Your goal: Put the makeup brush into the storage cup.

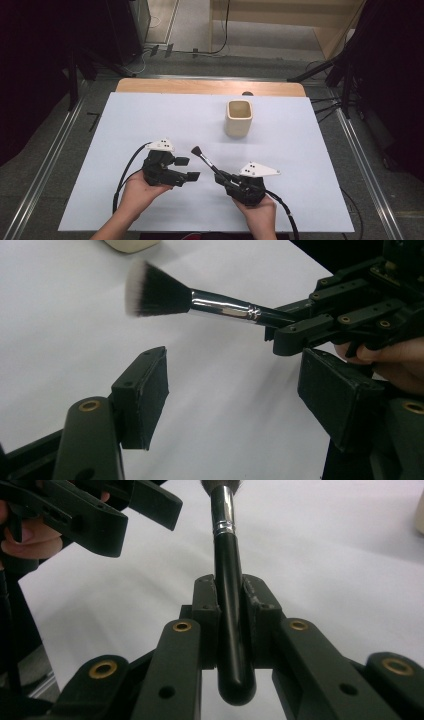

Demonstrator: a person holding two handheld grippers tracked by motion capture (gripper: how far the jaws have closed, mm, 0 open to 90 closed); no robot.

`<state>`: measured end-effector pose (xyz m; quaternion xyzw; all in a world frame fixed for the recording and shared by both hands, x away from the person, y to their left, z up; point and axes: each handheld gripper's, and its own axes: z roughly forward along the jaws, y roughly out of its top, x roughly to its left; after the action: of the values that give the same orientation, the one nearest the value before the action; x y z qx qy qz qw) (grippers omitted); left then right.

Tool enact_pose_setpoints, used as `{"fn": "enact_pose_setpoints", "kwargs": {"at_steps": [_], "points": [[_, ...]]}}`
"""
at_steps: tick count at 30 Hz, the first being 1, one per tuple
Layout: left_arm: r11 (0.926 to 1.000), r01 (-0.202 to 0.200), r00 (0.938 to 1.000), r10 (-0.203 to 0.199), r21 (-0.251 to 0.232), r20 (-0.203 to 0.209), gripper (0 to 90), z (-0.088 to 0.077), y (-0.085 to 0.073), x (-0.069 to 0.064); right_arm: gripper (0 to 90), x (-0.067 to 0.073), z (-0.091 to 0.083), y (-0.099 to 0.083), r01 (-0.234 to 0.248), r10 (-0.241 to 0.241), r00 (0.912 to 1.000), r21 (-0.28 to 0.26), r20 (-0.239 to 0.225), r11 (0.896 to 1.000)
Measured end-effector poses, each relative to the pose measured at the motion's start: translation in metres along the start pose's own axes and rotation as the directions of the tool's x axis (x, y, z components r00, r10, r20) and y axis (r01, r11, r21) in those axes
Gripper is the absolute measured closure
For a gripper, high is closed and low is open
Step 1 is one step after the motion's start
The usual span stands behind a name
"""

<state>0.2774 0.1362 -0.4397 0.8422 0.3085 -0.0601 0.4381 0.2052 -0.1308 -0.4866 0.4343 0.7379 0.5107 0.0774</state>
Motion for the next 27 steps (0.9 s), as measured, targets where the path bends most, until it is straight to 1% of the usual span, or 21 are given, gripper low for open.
{"fn": "enact_pose_setpoints", "kwargs": {"at_steps": [3, 7, 12, 13, 15, 17, 21, 23, 26, 27], "points": [[0.9999, 0.014, 0.9999, -0.014, 0.000, 0.006, 28.6, 0.001, 0.000, 0.000, 79.8, 0.004, 0.000, -0.006, 0.001, -0.001, 0.9998, -0.028, 0.021, 1.000], [0.9998, 0.017, 0.9998, -0.017, -0.011, 0.007, 28.2, 0.000, 0.000, -0.001, 79.7, 0.008, 0.000, -0.012, -0.004, 0.005, 0.9994, -0.044, 0.034, 0.999], [0.9997, 0.020, 0.9998, -0.020, -0.014, 0.003, 28.6, 0.000, 0.000, -0.001, 79.7, 0.010, 0.002, -0.018, -0.012, 0.016, 0.9989, -0.074, 0.044, 0.997], [0.9996, 0.024, 0.9997, -0.023, -0.018, 0.008, 28.7, 0.000, 0.000, 0.000, 79.7, 0.011, 0.002, -0.019, -0.011, 0.015, 0.9987, -0.078, 0.049, 0.997], [0.9994, 0.028, 0.9996, -0.028, -0.020, 0.011, 28.6, 0.000, 0.000, 0.000, 79.7, 0.011, 0.003, -0.022, -0.021, 0.025, 0.9987, -0.084, 0.044, 0.996], [0.9993, 0.029, 0.9995, -0.028, -0.023, 0.011, 28.5, 0.000, 0.000, 0.000, 79.7, 0.012, 0.005, -0.024, -0.040, 0.043, 0.9984, -0.096, 0.035, 0.995], [0.9994, 0.025, 0.9993, -0.024, -0.023, 0.028, 28.1, 0.002, -0.001, 0.000, 79.7, 0.011, 0.007, -0.027, -0.079, 0.082, 0.9965, -0.126, 0.017, 0.989], [0.9989, 0.036, 0.9988, -0.035, -0.029, 0.035, 28.1, 0.003, -0.001, -0.001, 79.7, 0.011, 0.007, -0.029, -0.108, 0.109, 0.9940, -0.141, 0.002, 0.984], [0.9988, 0.037, 0.9988, -0.036, -0.033, 0.033, 28.0, 0.004, -0.001, -0.001, 79.7, 0.010, 0.009, -0.031, -0.149, 0.147, 0.9888, -0.161, -0.026, 0.976], [0.9986, 0.039, 0.9986, -0.038, -0.037, 0.036, 28.0, 0.004, 0.000, -0.001, 79.7, 0.009, 0.009, -0.031, -0.160, 0.157, 0.9872, -0.166, -0.028, 0.973]]}}
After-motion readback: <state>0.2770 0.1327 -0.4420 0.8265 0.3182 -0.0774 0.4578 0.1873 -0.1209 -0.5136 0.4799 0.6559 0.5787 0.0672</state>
